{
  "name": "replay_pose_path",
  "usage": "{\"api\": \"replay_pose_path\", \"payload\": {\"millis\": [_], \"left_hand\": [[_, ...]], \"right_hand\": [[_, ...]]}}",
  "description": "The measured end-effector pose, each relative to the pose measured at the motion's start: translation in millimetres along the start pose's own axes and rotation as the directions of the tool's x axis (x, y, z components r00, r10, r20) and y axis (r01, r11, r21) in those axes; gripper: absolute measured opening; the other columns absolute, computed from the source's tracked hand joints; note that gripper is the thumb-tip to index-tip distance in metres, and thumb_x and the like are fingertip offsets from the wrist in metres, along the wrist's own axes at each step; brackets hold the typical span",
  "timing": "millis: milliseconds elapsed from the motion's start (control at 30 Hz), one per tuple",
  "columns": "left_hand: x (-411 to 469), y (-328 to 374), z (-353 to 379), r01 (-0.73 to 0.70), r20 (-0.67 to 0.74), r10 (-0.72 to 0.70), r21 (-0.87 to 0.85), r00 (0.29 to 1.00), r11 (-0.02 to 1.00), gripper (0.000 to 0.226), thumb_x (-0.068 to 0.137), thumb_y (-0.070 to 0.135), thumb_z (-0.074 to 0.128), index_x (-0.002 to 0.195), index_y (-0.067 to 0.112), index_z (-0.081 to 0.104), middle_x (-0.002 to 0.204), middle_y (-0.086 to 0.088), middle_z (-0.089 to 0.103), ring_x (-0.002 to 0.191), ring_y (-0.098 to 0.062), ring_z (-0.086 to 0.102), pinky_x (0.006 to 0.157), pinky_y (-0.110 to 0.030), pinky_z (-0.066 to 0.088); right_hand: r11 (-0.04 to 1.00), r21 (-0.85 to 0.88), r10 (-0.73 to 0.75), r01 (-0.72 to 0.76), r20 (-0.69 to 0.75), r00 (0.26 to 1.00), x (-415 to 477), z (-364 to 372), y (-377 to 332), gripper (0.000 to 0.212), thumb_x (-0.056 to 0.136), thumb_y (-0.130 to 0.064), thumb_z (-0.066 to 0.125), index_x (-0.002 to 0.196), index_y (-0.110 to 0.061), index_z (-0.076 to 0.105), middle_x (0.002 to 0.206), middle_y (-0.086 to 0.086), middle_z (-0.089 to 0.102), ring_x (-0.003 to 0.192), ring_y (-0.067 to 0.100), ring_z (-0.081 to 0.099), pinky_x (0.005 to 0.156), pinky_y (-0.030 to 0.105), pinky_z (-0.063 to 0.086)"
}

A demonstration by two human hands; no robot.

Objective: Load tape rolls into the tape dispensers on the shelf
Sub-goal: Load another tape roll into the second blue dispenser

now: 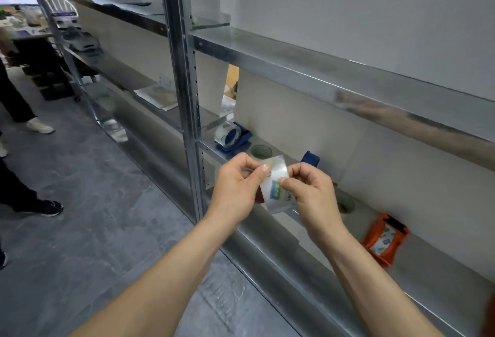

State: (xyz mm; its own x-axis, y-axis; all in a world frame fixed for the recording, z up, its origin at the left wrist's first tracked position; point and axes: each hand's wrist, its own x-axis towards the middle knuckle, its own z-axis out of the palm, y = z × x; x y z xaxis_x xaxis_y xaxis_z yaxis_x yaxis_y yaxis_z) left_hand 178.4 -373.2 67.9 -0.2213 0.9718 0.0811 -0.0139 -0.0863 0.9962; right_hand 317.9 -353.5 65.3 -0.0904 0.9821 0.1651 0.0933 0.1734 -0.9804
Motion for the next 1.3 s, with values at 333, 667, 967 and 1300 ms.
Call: {"api": "replay_pose_path", "payload": {"millis": [333, 667, 967, 1300], "left_hand": [[34, -9, -3, -0.079, 0.248, 0.064, 0.051, 0.967, 0.996, 0.017, 0.096, 0.013, 0.058, 0.084, 0.001, 0.056, 0.064, -0.012, 0.065, 0.061, -0.033, 0.069, 0.058, -0.039, 0.06], [103, -20, 15, -0.225, 0.384, 0.129, 0.217, 0.914, 0.95, 0.019, 0.089, 0.019, 0.069, 0.071, 0.016, 0.06, 0.055, 0.011, 0.054, 0.051, -0.004, 0.045, 0.053, -0.019, 0.039], [153, -51, 43, -0.11, 0.418, 0.0, 0.237, 0.908, 0.965, 0.015, 0.091, 0.016, 0.063, 0.081, 0.005, 0.062, 0.082, -0.01, 0.073, 0.074, -0.014, 0.071, 0.079, -0.036, 0.057], [204, -114, 88, 0.089, 0.438, -0.306, 0.449, 0.845, 0.889, 0.031, 0.092, 0.026, 0.063, 0.12, 0.013, 0.061, 0.117, -0.005, 0.064, 0.11, -0.024, 0.057, 0.095, -0.032, 0.043]], "right_hand": [[0.995, -0.095, 0.015, -0.042, -0.267, 0.964, 32, 14, 6, 0.028, 0.081, -0.016, 0.07, 0.061, -0.007, 0.053, 0.052, -0.003, 0.045, 0.054, 0.013, 0.041, 0.057, 0.035, 0.037], [0.973, 0.101, 0.225, -0.209, -0.188, 0.956, 80, -7, 30, 0.061, 0.057, -0.045, 0.072, 0.07, 0.01, 0.05, 0.071, 0.015, 0.052, 0.068, 0.027, 0.049, 0.065, 0.043, 0.042], [0.942, 0.155, 0.335, -0.298, -0.368, 0.867, 98, -47, 66, 0.019, 0.084, -0.015, 0.067, 0.084, 0.003, 0.068, 0.09, 0.035, 0.068, 0.079, 0.053, 0.064, 0.066, 0.04, 0.05], [0.93, 0.187, 0.356, -0.315, -0.664, 0.658, 94, -75, 105, 0.025, 0.09, 0.002, 0.056, 0.091, -0.017, 0.072, 0.091, 0.01, 0.075, 0.092, 0.034, 0.071, 0.082, 0.049, 0.057]]}}
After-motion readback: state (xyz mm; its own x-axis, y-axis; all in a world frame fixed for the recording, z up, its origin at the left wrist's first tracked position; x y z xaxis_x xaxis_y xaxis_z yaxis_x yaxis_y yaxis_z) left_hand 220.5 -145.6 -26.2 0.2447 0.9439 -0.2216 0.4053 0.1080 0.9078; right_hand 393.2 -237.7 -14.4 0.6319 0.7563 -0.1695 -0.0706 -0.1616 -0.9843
